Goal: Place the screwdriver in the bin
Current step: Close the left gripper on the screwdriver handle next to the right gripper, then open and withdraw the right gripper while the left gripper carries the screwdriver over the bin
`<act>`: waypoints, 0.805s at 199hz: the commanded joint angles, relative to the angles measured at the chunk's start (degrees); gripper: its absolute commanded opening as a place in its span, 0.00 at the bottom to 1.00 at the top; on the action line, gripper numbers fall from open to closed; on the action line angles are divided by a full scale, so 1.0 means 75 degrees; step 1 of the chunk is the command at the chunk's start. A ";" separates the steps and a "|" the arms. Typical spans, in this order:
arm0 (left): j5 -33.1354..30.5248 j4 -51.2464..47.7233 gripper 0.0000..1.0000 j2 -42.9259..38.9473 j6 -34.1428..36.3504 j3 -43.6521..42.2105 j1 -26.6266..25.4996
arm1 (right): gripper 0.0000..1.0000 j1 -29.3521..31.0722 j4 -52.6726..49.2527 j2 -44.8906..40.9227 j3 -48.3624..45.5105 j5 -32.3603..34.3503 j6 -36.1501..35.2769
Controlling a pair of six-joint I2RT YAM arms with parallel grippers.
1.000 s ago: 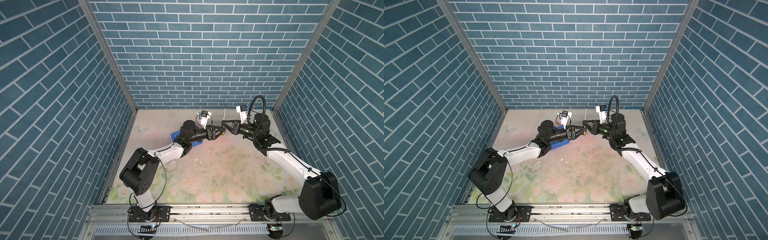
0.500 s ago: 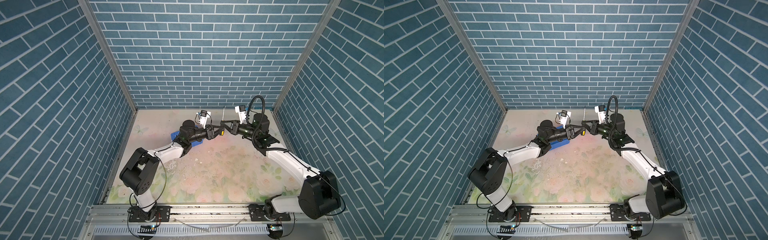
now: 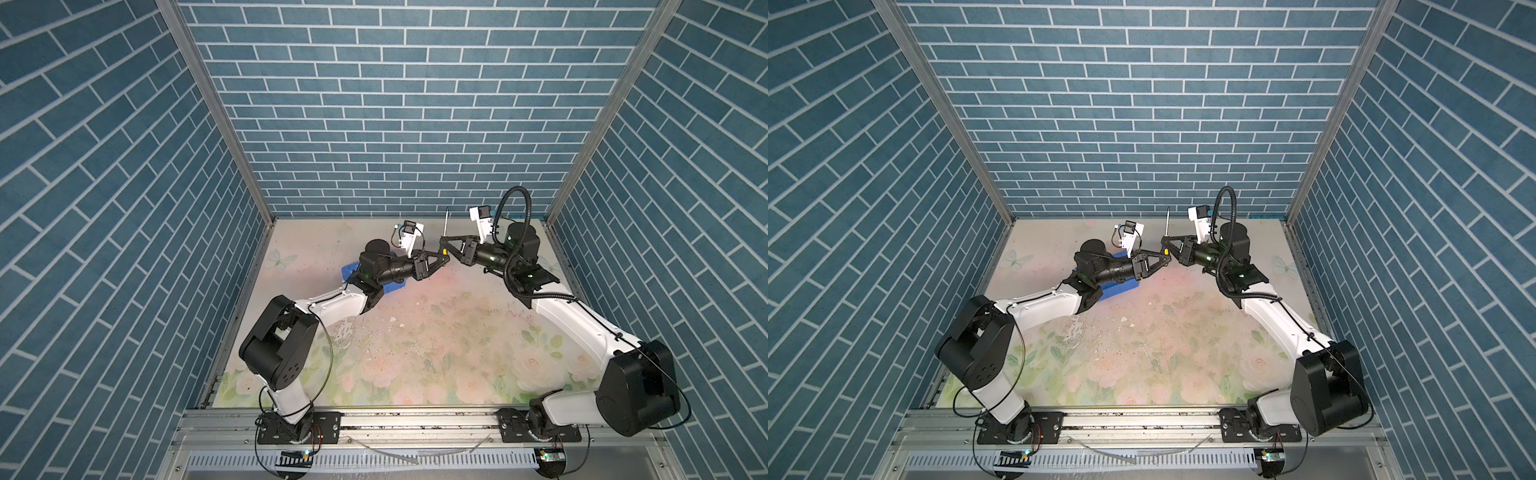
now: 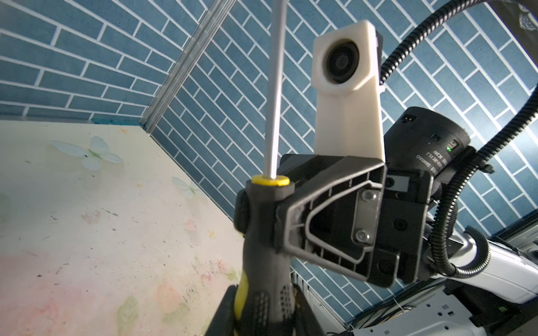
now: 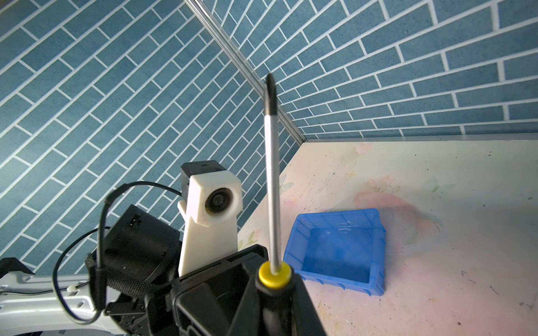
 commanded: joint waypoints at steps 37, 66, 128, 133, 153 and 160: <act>-0.0265 -0.0279 0.02 -0.0150 0.0266 -0.0062 0.0246 | 0.15 0.0053 -0.0191 -0.0121 0.0320 0.0074 -0.0218; -0.0561 -0.1170 0.00 -0.0658 0.1008 -0.0405 0.0592 | 0.76 0.0041 -0.0407 -0.0212 0.0293 0.0423 -0.0314; -0.1543 -0.6174 0.00 -0.2021 0.5044 -0.0285 0.1443 | 0.91 0.0258 -0.2105 0.0024 0.0881 0.0344 -0.1515; -0.1715 -0.6595 0.00 -0.2095 0.5463 -0.0213 0.1507 | 0.91 0.0296 -0.2249 0.0065 0.0943 0.0353 -0.1630; -0.2419 -0.7895 0.00 -0.2258 0.6784 -0.0019 0.1837 | 0.92 0.0500 -0.2653 0.0217 0.1142 0.0360 -0.1975; -0.2517 -0.8154 0.00 -0.2279 0.7123 0.0010 0.2012 | 0.93 0.0575 -0.2741 0.0267 0.1194 0.0356 -0.2067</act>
